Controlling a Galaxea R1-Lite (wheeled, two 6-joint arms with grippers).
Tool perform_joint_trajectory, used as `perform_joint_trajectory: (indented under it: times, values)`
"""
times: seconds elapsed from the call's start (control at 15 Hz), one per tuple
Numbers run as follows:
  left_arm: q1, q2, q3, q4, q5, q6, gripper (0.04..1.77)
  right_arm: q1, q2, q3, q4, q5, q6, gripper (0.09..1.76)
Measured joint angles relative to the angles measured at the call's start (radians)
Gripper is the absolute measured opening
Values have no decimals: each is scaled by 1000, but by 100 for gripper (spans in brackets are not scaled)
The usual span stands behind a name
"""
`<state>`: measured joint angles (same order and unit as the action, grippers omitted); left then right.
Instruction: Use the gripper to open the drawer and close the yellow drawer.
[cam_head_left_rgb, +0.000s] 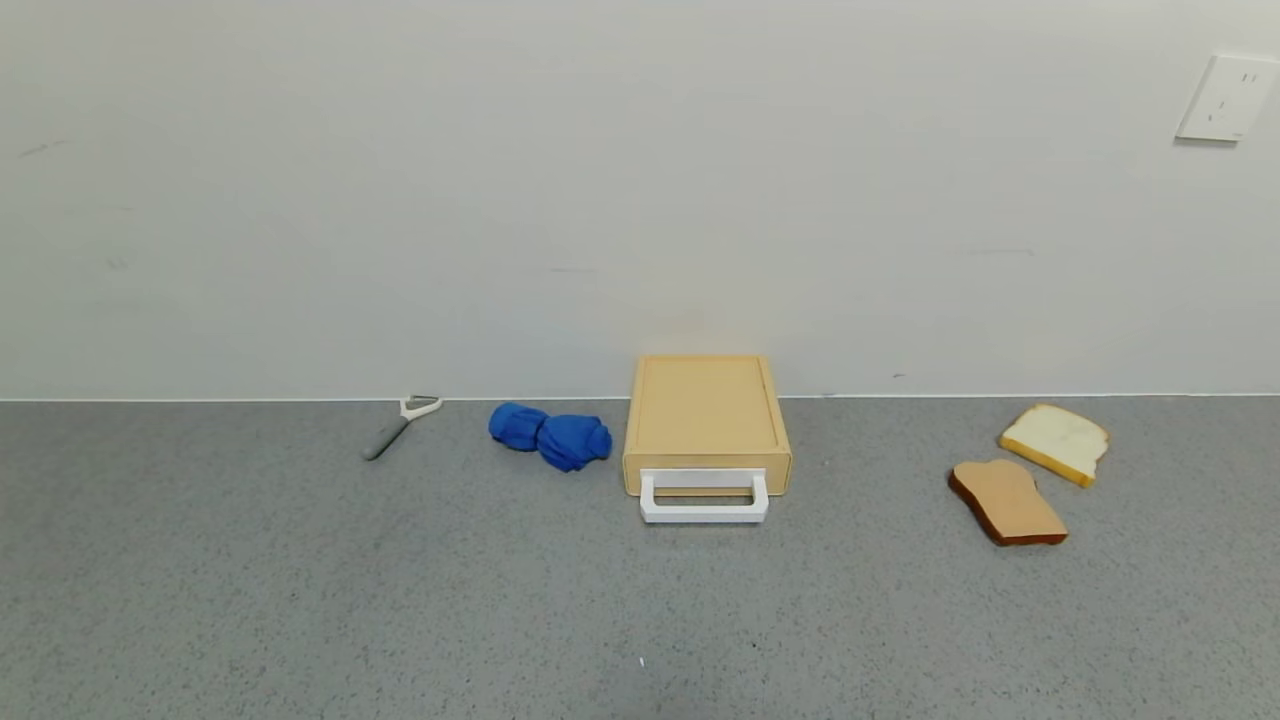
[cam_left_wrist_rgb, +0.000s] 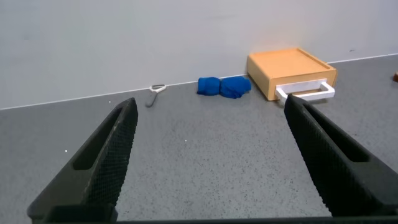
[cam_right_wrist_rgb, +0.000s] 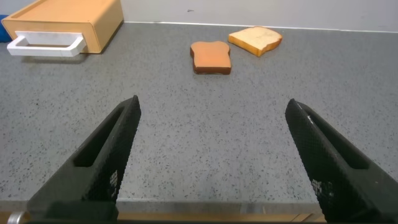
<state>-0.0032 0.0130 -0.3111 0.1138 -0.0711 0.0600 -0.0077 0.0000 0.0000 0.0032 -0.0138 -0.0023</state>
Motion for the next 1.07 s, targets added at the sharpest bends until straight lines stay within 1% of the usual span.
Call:
perform_joint_trajectory:
  times: [0.13,0.2,0.27,0.33,0.47,0.6,1.07]
  values:
    - [0,-9,142,-107,11,-1,170,0,0,0,0,0,0,171]
    - [0,-11,201,-142,23,0,170,0,0,0,0,0,0,171]
    - [0,-11,245,-186,35,0,170,0,0,0,0,0,0,171]
    - [0,-13,278,-202,39,2,171,0,0,0,0,0,0,171]
    - [0,-13,303,-162,40,1,171,0,0,0,0,0,0,171]
    - [0,-13,309,-115,42,-7,171,0,0,0,0,0,0,171]
    - [0,-13,311,-113,40,-11,171,0,0,0,0,1,0,171]
